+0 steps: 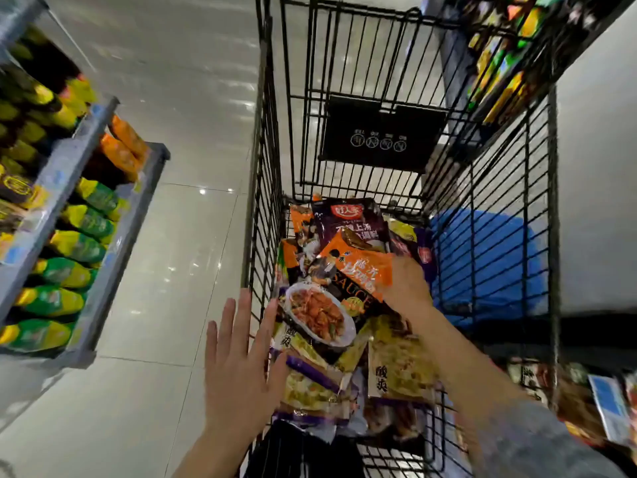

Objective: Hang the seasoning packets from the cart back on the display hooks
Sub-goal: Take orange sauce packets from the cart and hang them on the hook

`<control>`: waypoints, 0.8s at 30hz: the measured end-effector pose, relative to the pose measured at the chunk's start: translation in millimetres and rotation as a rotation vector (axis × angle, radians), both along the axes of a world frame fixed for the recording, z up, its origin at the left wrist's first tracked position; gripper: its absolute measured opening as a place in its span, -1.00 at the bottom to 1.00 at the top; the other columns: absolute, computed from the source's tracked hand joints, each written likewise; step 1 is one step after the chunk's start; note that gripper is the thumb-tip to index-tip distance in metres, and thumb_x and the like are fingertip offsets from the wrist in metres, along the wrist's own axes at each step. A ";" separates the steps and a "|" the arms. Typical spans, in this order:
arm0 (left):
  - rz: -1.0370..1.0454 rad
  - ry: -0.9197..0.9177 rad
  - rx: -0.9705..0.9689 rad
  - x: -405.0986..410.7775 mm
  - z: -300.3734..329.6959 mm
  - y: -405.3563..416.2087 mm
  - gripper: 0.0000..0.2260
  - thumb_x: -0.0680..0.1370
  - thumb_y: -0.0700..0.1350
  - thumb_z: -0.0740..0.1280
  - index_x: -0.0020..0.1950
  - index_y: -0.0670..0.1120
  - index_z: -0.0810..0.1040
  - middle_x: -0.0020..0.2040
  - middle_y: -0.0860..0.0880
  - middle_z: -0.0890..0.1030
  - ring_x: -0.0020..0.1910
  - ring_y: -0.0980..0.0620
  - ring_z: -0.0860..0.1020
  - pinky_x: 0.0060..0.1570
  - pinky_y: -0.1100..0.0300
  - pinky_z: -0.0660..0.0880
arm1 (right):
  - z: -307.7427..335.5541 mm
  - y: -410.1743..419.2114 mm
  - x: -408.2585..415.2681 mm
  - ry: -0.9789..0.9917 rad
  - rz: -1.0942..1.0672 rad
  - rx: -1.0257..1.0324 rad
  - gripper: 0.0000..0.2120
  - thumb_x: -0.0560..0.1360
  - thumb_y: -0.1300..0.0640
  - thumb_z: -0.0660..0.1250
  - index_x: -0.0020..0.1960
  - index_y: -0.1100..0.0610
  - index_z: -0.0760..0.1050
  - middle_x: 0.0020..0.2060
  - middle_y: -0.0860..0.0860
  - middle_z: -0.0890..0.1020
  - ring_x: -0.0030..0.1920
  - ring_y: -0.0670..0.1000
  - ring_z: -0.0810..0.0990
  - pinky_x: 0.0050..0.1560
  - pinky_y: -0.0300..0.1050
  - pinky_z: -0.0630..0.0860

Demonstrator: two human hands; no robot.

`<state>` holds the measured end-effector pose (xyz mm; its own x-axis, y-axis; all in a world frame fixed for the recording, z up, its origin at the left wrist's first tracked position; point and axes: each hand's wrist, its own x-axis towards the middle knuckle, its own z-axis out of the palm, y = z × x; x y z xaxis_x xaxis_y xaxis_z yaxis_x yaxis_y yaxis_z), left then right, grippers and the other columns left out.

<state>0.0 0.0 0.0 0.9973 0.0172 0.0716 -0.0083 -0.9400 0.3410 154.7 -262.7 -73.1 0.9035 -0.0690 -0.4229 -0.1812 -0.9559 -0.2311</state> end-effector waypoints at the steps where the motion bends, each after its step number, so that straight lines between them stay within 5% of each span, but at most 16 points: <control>1: -0.005 0.005 -0.013 1.9 1.6 -1.4 -0.42 0.48 0.09 0.17 0.49 0.00 0.19 0.53 -0.12 0.10 0.51 -0.15 0.05 0.43 -0.11 0.00 | -5.1 -3.4 9.9 0.029 0.020 -0.031 -0.41 0.49 -0.07 0.29 0.43 0.10 0.20 0.40 0.19 0.27 0.39 0.24 0.24 0.34 0.13 0.30; 5: 0.010 -0.038 0.016 1.8 -2.6 -4.7 -0.42 0.48 0.06 0.18 0.49 -0.02 0.20 0.52 -0.12 0.13 0.50 -0.16 0.07 0.40 -0.16 0.07 | -20.1 -8.4 29.8 0.190 0.047 -0.036 -0.42 0.54 -0.05 0.20 0.48 0.08 0.11 0.45 0.21 0.19 0.40 0.26 0.22 0.36 0.12 0.27; 9: 0.017 -0.047 0.043 2.5 -3.7 -3.3 -0.43 0.48 0.06 0.19 0.48 -0.03 0.22 0.52 -0.12 0.15 0.50 -0.16 0.10 0.40 -0.17 0.10 | -30.4 -4.3 28.2 0.153 -0.003 -0.105 -0.39 0.54 -0.09 0.19 0.48 0.10 0.09 0.41 0.20 0.27 0.38 0.26 0.23 0.31 0.11 0.27; 16: 0.034 -0.045 0.028 2.2 -1.6 -4.6 -0.44 0.48 0.04 0.21 0.47 -0.03 0.24 0.52 -0.11 0.16 0.49 -0.15 0.11 0.39 -0.19 0.12 | -19.5 0.2 35.2 0.109 -0.156 -0.249 -0.65 0.46 -0.04 0.31 0.14 0.15 0.47 0.11 0.14 0.56 0.19 0.20 0.41 0.15 0.06 0.35; 21: 0.024 -0.034 0.022 1.6 -2.7 -3.8 -0.42 0.46 0.02 0.21 0.48 -0.03 0.22 0.52 -0.11 0.14 0.50 -0.13 0.10 0.39 -0.19 0.12 | 17.2 5.2 2.8 -0.021 -0.280 0.104 -0.90 0.49 0.14 0.25 -0.18 0.10 0.49 -0.12 0.06 0.59 -0.16 0.07 0.50 -0.14 -0.06 0.39; 24: 0.012 -0.044 -0.013 1.8 -2.3 -4.2 -0.43 0.47 0.02 0.19 0.47 -0.04 0.23 0.52 -0.11 0.14 0.50 -0.12 0.10 0.39 -0.18 0.13 | 49.6 -0.4 -24.6 -0.167 -0.286 0.273 -0.91 0.51 0.13 0.29 -0.17 0.05 0.47 -0.21 -0.02 0.57 -0.26 -0.02 0.50 -0.32 -0.14 0.34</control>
